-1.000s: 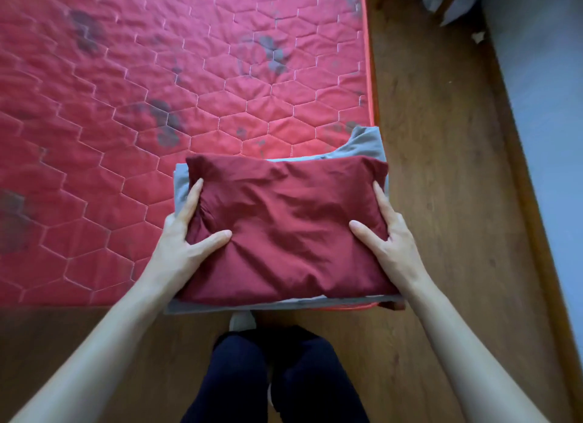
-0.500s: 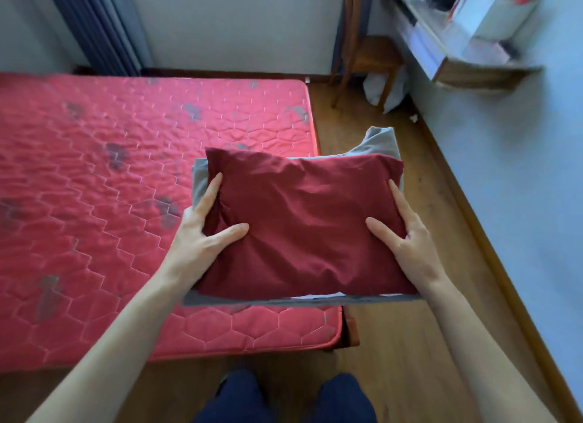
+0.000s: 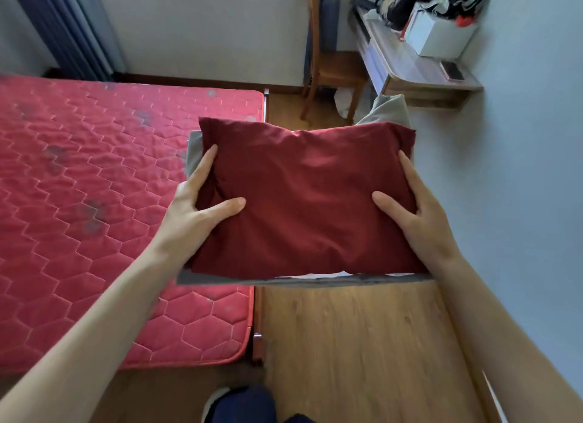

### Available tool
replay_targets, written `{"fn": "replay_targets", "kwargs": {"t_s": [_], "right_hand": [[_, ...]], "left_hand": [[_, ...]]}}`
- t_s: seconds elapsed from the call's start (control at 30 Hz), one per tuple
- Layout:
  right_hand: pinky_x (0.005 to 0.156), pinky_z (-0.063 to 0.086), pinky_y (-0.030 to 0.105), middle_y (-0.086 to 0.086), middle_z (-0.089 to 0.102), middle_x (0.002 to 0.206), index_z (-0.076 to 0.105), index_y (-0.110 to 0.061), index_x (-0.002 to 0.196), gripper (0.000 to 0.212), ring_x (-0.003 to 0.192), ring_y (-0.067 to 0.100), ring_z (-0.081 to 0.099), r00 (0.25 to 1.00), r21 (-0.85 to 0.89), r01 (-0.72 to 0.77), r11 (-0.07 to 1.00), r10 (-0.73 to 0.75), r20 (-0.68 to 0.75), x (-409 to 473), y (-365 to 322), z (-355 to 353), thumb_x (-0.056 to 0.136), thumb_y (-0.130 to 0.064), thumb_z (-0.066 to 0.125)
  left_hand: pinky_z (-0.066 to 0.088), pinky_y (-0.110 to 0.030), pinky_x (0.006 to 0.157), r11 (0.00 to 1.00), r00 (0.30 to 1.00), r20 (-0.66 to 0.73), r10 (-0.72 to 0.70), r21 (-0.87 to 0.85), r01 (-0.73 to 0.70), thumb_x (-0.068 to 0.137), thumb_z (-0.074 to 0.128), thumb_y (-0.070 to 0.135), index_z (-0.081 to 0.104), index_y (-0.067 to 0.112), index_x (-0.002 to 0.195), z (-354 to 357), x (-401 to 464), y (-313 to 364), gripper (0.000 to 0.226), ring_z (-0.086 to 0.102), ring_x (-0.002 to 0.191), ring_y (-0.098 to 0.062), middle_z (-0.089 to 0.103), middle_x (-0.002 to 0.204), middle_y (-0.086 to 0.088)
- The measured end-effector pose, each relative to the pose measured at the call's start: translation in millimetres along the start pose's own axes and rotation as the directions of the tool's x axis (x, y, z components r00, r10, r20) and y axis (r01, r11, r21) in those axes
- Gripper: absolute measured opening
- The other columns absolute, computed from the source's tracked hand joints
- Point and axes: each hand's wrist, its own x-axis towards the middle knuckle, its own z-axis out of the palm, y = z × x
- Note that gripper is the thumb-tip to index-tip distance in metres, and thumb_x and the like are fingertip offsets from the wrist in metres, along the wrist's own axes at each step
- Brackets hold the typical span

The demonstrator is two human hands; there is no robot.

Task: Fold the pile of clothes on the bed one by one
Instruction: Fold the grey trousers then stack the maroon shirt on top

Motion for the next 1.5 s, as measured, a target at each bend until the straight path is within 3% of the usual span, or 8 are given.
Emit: {"fn": "replay_targets", "kwargs": {"t_s": [0.4,0.6,0.7,0.83,0.97,1.1,1.2,1.5], "right_hand": [[0.086,0.037,0.025,-0.002,0.049,0.123,0.02,-0.069,0.136,0.07,0.103,0.01,0.052,0.994,-0.123,0.012,0.992,0.001,0.109,134.1,65.2,-33.3,0.08,-0.065,0.062],[0.095,0.041,0.03,0.002,0.048,0.121,0.02,-0.065,0.139,0.073,0.106,0.015,0.051,0.98,-0.116,-0.058,0.992,0.079,0.182,246.9,102.7,-16.3,0.082,-0.057,0.064],[0.098,0.041,0.032,0.002,0.048,0.122,0.022,-0.064,0.139,0.072,0.109,0.017,0.051,0.97,-0.114,-0.074,0.991,0.098,0.224,305.7,115.0,-9.7,0.082,-0.056,0.065],[0.091,0.037,0.026,0.0,0.048,0.119,0.023,-0.064,0.139,0.071,0.104,0.015,0.051,0.956,-0.118,-0.06,0.991,0.091,0.28,389.7,120.7,0.9,0.082,-0.056,0.065],[0.092,0.039,0.026,0.0,0.049,0.118,0.024,-0.063,0.139,0.071,0.106,0.014,0.052,0.942,-0.09,-0.035,0.995,0.063,0.328,484.8,121.8,16.6,0.082,-0.055,0.065],[0.089,0.041,0.026,0.0,0.048,0.12,0.023,-0.062,0.141,0.072,0.104,0.011,0.053,0.922,-0.053,0.021,0.998,0.002,0.386,596.9,120.8,34.9,0.081,-0.057,0.064],[0.086,0.041,0.024,-0.002,0.048,0.119,0.022,-0.062,0.14,0.074,0.101,0.006,0.052,0.915,-0.03,0.065,0.997,-0.047,0.402,681.0,109.3,48.2,0.079,-0.06,0.063],[0.079,0.038,0.014,-0.003,0.047,0.118,0.022,-0.058,0.143,0.075,0.099,0.001,0.05,0.873,0.002,0.17,0.985,-0.152,0.463,892.2,73.4,101.6,0.079,-0.062,0.061]], "left_hand": [[0.037,0.003,0.082,0.992,0.993,-0.047,-0.108,0.058,0.111,0.072,0.08,0.026,0.039,0.054,0.137,94.5,112.0,-30.9,0.082,0.049,0.109,0.023,0.051,0.12,0.041],[0.036,-0.029,0.109,0.972,0.978,-0.1,-0.186,0.126,0.198,0.057,0.075,0.047,0.038,0.065,0.131,124.5,220.7,-50.2,0.085,0.048,0.121,0.006,0.05,0.136,0.017],[0.036,-0.032,0.111,0.96,0.966,-0.126,-0.226,0.141,0.243,0.057,0.074,0.047,0.037,0.065,0.131,137.6,267.5,-58.7,0.085,0.049,0.121,0.004,0.05,0.136,0.014],[0.033,-0.027,0.111,0.956,0.953,-0.173,-0.246,0.117,0.268,0.06,0.075,0.043,0.037,0.065,0.132,143.3,333.3,-69.7,0.084,0.047,0.123,0.003,0.049,0.134,0.019],[0.031,-0.002,0.095,0.968,0.954,-0.22,-0.204,0.101,0.231,0.068,0.079,0.029,0.036,0.059,0.135,144.9,413.9,-77.2,0.085,0.043,0.116,0.023,0.049,0.122,0.043],[0.032,-0.001,0.092,0.97,0.938,-0.293,-0.185,0.102,0.223,0.076,0.078,0.019,0.036,0.059,0.136,146.1,505.4,-80.7,0.084,0.044,0.114,0.023,0.047,0.129,0.031],[0.03,-0.008,0.095,0.966,0.916,-0.358,-0.18,0.113,0.234,0.072,0.08,0.029,0.035,0.062,0.134,143.6,574.9,-74.1,0.084,0.042,0.115,0.022,0.047,0.131,0.026],[0.03,-0.012,0.096,0.97,0.879,-0.454,-0.149,0.105,0.218,0.064,0.074,0.043,0.034,0.066,0.132,114.1,762.9,-69.6,0.082,0.041,0.115,0.023,0.045,0.129,0.031]]}}
